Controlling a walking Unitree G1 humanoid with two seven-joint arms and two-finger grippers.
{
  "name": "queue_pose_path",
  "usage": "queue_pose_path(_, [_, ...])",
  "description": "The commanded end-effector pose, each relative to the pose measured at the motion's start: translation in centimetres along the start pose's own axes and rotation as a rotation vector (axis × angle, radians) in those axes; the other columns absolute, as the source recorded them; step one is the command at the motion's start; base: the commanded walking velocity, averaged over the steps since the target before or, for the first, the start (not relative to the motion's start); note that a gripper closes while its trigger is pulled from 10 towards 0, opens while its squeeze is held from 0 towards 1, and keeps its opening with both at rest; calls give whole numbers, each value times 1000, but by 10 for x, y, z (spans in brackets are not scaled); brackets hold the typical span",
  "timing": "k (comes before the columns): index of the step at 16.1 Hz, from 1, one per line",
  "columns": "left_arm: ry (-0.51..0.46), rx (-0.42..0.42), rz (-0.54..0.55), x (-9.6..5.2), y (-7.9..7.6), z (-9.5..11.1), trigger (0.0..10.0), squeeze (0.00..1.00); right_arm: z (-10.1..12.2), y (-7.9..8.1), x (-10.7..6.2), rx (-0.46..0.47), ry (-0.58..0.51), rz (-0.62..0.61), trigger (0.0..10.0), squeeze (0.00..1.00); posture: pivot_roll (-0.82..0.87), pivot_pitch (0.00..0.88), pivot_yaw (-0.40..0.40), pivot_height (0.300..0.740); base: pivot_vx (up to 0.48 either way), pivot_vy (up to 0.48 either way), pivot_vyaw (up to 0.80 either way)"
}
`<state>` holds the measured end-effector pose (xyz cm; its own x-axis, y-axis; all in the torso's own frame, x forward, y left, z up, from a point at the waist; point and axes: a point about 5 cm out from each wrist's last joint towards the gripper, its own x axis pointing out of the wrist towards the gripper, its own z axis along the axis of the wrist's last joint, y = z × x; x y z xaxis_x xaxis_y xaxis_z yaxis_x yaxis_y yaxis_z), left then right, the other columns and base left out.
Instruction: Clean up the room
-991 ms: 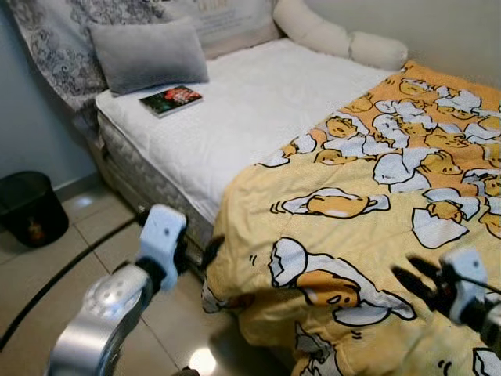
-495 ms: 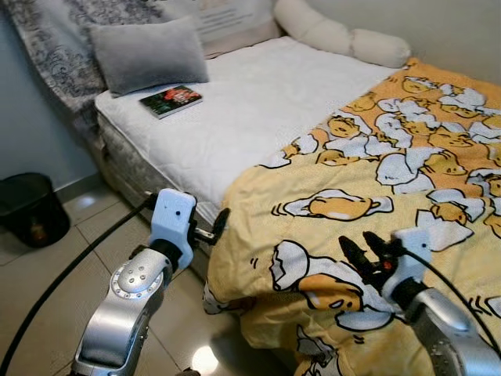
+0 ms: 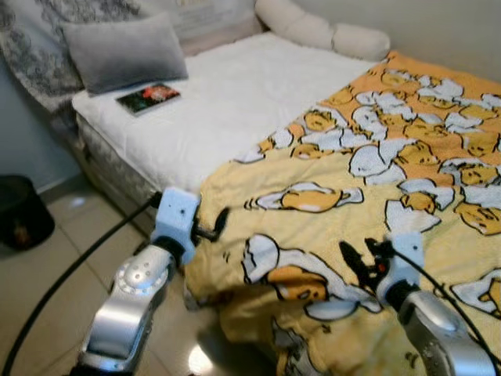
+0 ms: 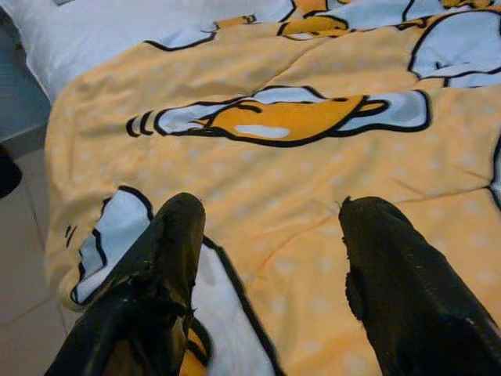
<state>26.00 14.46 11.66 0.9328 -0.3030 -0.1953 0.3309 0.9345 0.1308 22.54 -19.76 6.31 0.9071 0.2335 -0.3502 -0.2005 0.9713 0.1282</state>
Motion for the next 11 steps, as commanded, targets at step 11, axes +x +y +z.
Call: queue_pose_path(11, [18,-56,-45,1,-5,-6,10000,0,1,-5,-3,6,21,-32,10000,0,-24,0,-6,740,0,-212,0])
